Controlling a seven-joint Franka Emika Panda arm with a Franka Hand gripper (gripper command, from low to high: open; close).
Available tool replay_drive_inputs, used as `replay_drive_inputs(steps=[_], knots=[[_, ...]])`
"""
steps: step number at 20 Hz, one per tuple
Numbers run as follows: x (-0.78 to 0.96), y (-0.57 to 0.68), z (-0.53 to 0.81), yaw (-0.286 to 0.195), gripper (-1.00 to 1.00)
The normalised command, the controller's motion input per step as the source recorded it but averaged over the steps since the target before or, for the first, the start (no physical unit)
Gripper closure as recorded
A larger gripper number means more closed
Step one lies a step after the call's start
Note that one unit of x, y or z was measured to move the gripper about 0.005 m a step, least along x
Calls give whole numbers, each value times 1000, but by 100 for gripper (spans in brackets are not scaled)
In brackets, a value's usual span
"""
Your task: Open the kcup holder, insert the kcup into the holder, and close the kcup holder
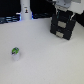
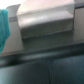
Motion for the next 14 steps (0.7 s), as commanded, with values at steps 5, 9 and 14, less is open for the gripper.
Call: replay_drive_inputs(steps=[5, 9, 14], knots=[[-201, 140, -456, 5, -100], [-228, 5, -229, 10, -100], [11, 4, 6, 0, 100]])
